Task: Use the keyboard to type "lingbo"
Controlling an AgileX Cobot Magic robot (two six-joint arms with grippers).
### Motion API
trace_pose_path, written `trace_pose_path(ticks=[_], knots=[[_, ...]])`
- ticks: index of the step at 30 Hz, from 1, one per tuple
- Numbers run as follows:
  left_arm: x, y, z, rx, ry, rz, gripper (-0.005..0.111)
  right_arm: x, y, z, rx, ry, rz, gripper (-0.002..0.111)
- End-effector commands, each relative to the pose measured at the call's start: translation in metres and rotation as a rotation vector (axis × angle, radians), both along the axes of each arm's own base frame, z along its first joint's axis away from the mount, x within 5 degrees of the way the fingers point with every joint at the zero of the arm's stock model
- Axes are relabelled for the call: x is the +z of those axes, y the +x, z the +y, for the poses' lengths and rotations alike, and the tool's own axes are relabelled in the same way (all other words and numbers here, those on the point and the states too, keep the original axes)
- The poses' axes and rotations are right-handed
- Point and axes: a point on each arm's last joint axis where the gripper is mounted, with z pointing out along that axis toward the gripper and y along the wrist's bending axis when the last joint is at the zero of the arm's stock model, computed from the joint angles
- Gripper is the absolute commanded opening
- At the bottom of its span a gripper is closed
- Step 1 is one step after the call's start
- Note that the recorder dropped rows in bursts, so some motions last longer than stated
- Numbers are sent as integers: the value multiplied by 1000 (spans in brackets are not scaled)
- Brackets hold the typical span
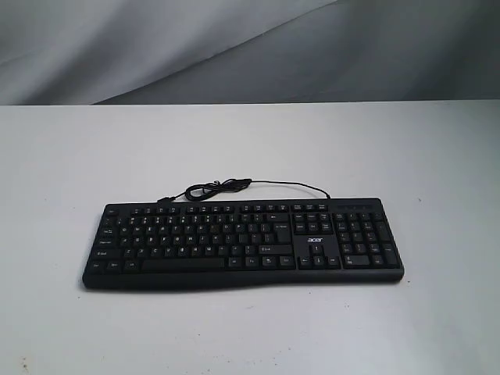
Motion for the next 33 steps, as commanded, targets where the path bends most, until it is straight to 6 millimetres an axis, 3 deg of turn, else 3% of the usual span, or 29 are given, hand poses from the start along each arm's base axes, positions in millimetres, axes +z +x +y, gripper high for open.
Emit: trace_pose_path(ticks=[1, 4, 7, 11, 17, 21, 26, 29, 33], knots=[[-1, 0, 0, 2, -11, -5, 1, -1, 0, -1, -8, -7, 2, 0], [-1, 0, 0, 2, -11, -5, 1, 4, 1, -1, -11, -40, -51, 0], [-1, 0, 0, 2, -11, -5, 1, 39, 1, -2, -30, 4, -445, 0], [-1, 0, 0, 2, -11, -5, 1, 64, -8, -4, -48, 7, -732, 0], [-1, 0, 0, 2, -11, -5, 1, 80, -20, -5, -60, 1, -947, 0], [-1, 0, 0, 2, -11, -5, 1, 95, -33, -6, 33, 302, -1157, 0], [-1, 0, 0, 2, -11, -5, 1, 155, -23, -6, 69, 470, -1063, 0], [-1, 0, 0, 2, -11, -5, 1, 202, 5, -2, 70, 366, -927, 0], [-1, 0, 0, 2, -11, -5, 1, 267, 52, -1, 22, 100, -667, 0]])
